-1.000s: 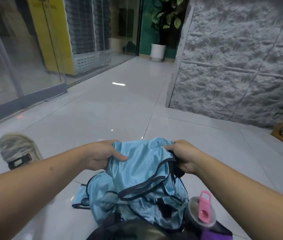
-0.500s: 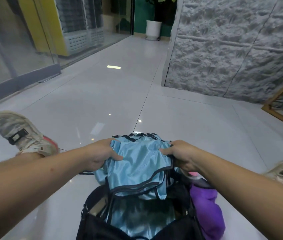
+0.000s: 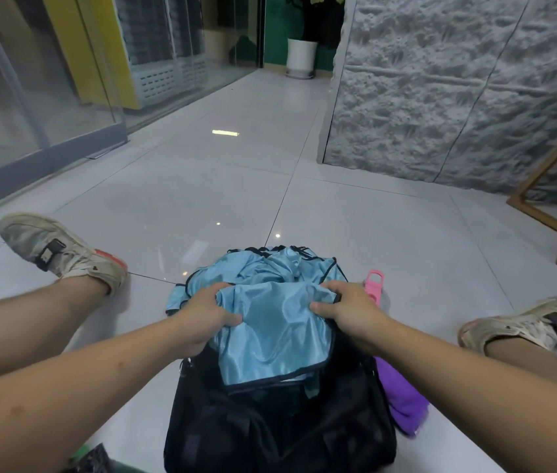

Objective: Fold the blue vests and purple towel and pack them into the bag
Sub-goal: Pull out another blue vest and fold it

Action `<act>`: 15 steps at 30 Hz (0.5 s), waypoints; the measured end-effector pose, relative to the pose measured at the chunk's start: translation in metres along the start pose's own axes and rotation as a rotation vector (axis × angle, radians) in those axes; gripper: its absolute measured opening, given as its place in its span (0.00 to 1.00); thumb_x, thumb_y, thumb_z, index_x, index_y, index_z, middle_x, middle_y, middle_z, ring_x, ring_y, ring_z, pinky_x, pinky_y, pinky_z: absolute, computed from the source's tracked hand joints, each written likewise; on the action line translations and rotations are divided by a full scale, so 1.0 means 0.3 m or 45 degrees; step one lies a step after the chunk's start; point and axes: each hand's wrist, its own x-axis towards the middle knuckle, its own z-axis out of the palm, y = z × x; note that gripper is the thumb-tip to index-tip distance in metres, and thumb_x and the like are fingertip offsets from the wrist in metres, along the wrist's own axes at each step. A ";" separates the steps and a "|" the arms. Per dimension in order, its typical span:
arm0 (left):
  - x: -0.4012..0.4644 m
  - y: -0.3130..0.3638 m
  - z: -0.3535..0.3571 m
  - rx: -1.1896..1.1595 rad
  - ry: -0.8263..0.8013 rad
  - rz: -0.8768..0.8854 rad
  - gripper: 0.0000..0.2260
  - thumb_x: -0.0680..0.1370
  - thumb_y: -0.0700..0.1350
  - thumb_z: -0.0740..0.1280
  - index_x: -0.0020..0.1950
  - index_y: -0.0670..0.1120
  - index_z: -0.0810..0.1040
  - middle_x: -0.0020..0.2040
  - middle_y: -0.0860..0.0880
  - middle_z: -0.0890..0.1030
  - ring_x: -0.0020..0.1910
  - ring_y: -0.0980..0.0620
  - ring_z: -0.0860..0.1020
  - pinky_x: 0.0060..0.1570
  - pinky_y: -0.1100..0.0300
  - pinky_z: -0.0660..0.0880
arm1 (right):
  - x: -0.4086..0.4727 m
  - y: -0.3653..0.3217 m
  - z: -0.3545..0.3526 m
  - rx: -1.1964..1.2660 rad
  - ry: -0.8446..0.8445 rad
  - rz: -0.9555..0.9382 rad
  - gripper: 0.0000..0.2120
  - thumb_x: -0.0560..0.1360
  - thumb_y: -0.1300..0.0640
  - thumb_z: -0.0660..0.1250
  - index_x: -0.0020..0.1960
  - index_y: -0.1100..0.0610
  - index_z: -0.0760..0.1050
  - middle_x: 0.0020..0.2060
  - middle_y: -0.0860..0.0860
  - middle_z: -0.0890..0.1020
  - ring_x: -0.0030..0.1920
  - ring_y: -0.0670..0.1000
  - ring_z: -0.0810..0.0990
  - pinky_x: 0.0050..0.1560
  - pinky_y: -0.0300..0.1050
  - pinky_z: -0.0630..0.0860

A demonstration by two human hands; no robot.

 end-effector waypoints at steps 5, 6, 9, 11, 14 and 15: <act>-0.055 -0.083 0.047 0.226 0.129 0.073 0.24 0.74 0.34 0.76 0.65 0.53 0.76 0.52 0.48 0.86 0.53 0.34 0.84 0.54 0.40 0.83 | -0.077 0.098 0.030 -0.435 0.081 -0.281 0.08 0.74 0.63 0.76 0.48 0.51 0.83 0.43 0.46 0.86 0.46 0.46 0.84 0.55 0.47 0.79; -0.067 -0.091 0.059 0.298 0.116 0.096 0.21 0.75 0.34 0.76 0.62 0.51 0.77 0.50 0.49 0.87 0.52 0.37 0.85 0.55 0.41 0.83 | -0.089 0.117 0.039 -0.474 0.093 -0.312 0.08 0.74 0.63 0.77 0.48 0.50 0.84 0.43 0.44 0.86 0.47 0.44 0.84 0.54 0.45 0.79; -0.072 -0.123 0.084 0.477 0.097 0.214 0.15 0.76 0.35 0.75 0.55 0.53 0.81 0.48 0.53 0.87 0.50 0.52 0.86 0.56 0.48 0.82 | -0.105 0.158 0.062 -0.603 0.100 -0.315 0.08 0.75 0.59 0.77 0.51 0.48 0.85 0.45 0.41 0.86 0.48 0.42 0.84 0.53 0.39 0.77; -0.068 -0.147 0.096 0.616 0.078 0.235 0.14 0.75 0.38 0.75 0.54 0.55 0.81 0.49 0.56 0.86 0.50 0.55 0.84 0.57 0.51 0.81 | -0.107 0.182 0.072 -0.657 0.087 -0.276 0.08 0.76 0.59 0.76 0.53 0.49 0.85 0.46 0.42 0.87 0.49 0.42 0.83 0.52 0.38 0.76; -0.056 -0.174 0.112 0.745 0.031 0.250 0.14 0.77 0.37 0.74 0.55 0.55 0.82 0.50 0.57 0.85 0.51 0.56 0.83 0.56 0.57 0.79 | -0.102 0.200 0.098 -0.706 0.071 -0.217 0.10 0.77 0.59 0.74 0.57 0.50 0.84 0.46 0.45 0.86 0.45 0.42 0.82 0.51 0.40 0.75; -0.042 -0.188 0.116 0.766 -0.012 0.246 0.15 0.77 0.36 0.73 0.57 0.55 0.82 0.50 0.57 0.85 0.52 0.56 0.83 0.57 0.57 0.79 | -0.095 0.203 0.106 -0.734 0.051 -0.174 0.10 0.78 0.59 0.73 0.58 0.51 0.84 0.45 0.46 0.84 0.41 0.42 0.80 0.49 0.40 0.74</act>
